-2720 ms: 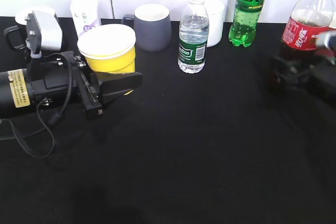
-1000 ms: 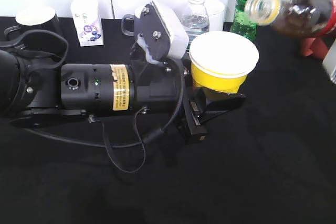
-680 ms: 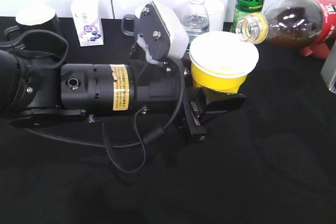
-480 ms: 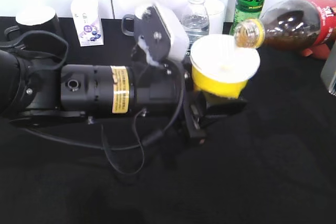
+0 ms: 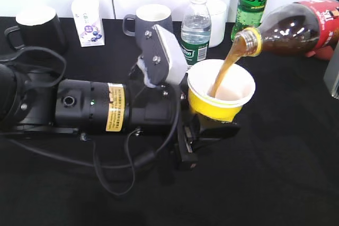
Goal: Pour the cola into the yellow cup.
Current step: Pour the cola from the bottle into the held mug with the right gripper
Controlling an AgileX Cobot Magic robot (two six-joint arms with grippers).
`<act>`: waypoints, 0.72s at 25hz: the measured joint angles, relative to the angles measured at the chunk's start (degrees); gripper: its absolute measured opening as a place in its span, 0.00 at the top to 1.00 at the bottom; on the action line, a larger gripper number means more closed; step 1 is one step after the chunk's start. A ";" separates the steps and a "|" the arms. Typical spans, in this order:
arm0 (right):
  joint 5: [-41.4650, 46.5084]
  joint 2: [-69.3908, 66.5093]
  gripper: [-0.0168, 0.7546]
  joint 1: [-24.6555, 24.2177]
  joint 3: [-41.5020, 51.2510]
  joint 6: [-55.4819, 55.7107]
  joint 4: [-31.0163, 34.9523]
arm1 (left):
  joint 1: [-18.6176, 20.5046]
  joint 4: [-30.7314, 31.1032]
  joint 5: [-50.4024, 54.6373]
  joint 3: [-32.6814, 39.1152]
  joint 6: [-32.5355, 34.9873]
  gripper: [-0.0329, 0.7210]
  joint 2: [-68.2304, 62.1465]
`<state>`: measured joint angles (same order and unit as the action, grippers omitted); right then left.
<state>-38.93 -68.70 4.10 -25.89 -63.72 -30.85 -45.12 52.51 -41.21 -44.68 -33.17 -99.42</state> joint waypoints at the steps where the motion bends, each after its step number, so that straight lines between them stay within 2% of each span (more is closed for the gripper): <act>1: 0.00 0.00 0.48 0.00 0.00 0.00 0.00 | 0.00 0.00 0.00 0.00 0.00 0.40 -0.06; 18: -0.05 0.00 0.48 0.00 0.00 -1.19 0.00 | 0.00 0.00 0.38 0.00 0.00 0.40 -0.06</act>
<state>-38.98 -68.70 4.10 -25.89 -64.91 -30.85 -45.12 52.51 -40.84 -44.68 -33.17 -99.48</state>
